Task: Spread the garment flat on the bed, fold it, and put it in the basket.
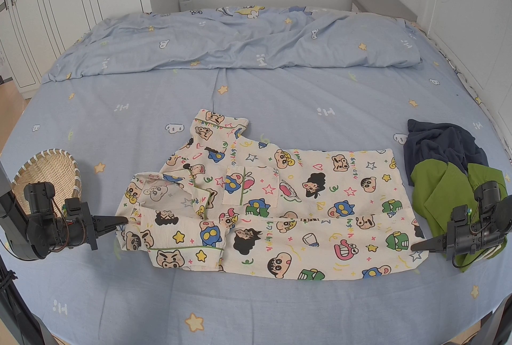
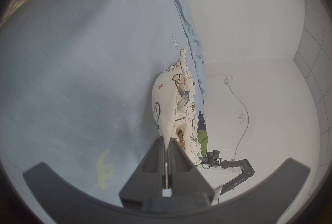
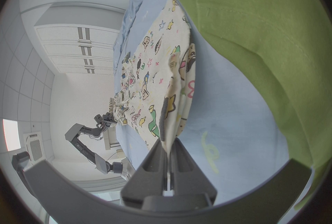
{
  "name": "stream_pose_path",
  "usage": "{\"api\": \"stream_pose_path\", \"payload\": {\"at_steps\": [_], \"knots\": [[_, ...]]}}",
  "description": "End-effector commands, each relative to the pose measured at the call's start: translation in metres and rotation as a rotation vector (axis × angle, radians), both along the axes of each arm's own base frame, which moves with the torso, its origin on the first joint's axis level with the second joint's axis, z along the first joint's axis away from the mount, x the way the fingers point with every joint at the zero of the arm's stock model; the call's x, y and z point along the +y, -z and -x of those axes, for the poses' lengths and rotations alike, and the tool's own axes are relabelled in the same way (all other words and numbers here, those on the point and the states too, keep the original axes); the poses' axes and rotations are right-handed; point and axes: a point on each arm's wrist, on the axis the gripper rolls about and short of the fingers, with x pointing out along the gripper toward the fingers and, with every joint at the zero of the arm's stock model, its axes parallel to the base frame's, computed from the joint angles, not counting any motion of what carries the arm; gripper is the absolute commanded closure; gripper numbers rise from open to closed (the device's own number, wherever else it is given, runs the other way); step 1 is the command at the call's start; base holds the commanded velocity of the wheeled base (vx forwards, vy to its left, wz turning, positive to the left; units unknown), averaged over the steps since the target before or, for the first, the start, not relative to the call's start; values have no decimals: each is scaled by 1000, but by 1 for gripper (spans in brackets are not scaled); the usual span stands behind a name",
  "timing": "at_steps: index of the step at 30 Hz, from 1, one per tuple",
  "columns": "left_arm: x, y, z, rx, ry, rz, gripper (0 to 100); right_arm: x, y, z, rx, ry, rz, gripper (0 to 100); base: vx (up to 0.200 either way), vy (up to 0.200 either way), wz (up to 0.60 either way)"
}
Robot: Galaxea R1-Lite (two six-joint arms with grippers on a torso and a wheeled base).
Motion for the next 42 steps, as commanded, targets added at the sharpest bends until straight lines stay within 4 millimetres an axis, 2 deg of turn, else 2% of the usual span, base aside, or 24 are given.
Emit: {"api": "stream_pose_path", "payload": {"at_steps": [1,10,19,34,36,42], "knots": [[-2,2,5,11,5,1,100,7,0,13,-35,-11,8,100,0,0,0],[-3,-4,8,58,6,11,100,7,1,15,-29,-8,8,100,0,0,0],[-3,0,9,68,56,-43,100,8,5,20,-18,-6,13,100,0,0,0],[13,-11,4,107,89,-87,100,6,5,21,-28,1,14,100,0,0,0],[12,-11,5,110,109,-107,100,5,5,22,-19,6,13,100,0,0,0],[12,-3,6,127,118,-309,100,-6,6,26,-11,60,12,100,0,0,0]]}}
